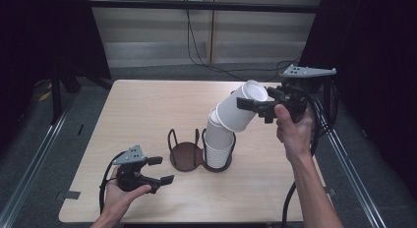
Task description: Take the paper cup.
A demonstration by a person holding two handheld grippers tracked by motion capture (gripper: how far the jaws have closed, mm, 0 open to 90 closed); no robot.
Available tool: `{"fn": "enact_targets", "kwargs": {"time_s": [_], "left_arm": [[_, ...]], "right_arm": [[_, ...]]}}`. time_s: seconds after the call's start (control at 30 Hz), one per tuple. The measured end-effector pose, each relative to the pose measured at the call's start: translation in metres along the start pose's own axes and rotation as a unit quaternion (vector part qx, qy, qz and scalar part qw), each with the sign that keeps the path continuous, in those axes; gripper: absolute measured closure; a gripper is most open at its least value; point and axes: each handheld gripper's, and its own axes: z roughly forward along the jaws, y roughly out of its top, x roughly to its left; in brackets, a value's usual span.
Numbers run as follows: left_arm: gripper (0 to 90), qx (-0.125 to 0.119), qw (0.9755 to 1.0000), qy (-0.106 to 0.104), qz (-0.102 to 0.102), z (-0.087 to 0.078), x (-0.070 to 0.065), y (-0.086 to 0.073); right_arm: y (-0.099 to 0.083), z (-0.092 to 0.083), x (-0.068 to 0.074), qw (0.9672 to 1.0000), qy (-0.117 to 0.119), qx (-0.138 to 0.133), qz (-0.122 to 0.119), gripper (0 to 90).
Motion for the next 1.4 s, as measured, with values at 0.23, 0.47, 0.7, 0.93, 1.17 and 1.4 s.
{"fn": "enact_targets", "kwargs": {"time_s": [0.23,0.47,0.7,0.93,1.17,1.4], "left_arm": [[16.5,0.006,1.0000,-0.002,0.008,0.003,-0.002,0.001],[16.5,-0.004,0.9999,-0.003,0.011,0.002,-0.003,0.007],[16.3,-0.009,0.9997,-0.004,0.023,0.005,-0.008,0.010],[16.3,-0.016,0.9993,-0.017,0.030,0.007,-0.015,0.017],[16.2,-0.031,0.9980,-0.037,0.041,0.016,-0.026,0.032],[16.0,-0.029,0.9969,-0.050,0.054,0.025,-0.036,0.040]], "right_arm": [[-0.007,-0.011,0.004,0.9999,-0.005,-0.007,-0.005,24.6],[-0.015,-0.023,0.010,0.9998,-0.013,-0.008,-0.011,24.6],[-0.034,-0.032,0.011,0.9997,-0.020,-0.008,-0.005,24.6],[-0.049,-0.041,0.011,0.9996,-0.021,-0.015,0.006,24.7],[-0.070,-0.042,0.012,0.9996,-0.020,0.001,0.018,24.7],[-0.092,-0.032,0.015,0.9995,-0.007,0.013,0.027,24.8]]}}
